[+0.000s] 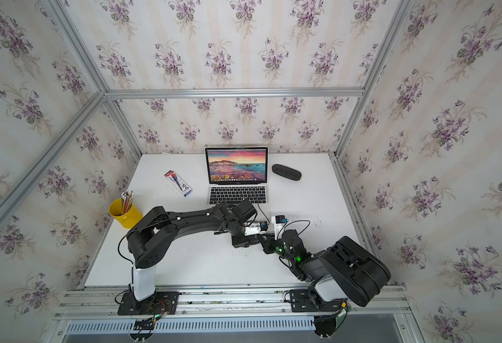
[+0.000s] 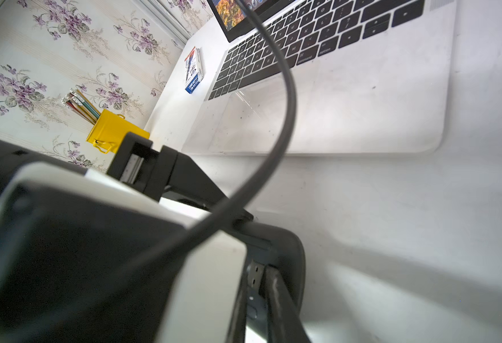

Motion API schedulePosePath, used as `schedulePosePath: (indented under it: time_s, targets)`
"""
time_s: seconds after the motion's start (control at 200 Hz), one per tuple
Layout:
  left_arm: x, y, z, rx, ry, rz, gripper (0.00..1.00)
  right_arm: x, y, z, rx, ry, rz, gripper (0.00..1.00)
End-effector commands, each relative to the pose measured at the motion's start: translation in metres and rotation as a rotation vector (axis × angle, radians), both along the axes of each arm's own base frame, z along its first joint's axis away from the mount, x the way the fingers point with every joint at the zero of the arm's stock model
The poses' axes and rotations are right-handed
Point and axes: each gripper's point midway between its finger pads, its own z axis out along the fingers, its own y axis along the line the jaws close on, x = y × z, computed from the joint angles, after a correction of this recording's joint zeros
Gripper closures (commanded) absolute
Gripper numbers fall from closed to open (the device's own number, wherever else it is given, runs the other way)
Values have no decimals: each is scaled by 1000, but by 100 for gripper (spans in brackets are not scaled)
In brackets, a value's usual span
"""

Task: Remove the wireless mouse receiver from the laptop
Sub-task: Insert the USB plug into the mouse, then pick up the mouse from the center of the board.

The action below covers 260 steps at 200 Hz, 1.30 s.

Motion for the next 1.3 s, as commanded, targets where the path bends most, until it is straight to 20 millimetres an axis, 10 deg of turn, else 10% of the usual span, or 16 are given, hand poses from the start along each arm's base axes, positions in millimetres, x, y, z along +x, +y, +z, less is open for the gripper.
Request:
schedulePosePath:
  time_s: [0.0,0.694,1.294]
  targets:
    - [-29,15,-11,61,131,-23,59,2,5,10,27,-22,12,82]
    - [-17,8,3,5,75,15,59,-8,-39,19,-214,-28,-83,55]
    - [-1,30,92,-37,75,66,58,20,-46,188,-793,-570,102,42]
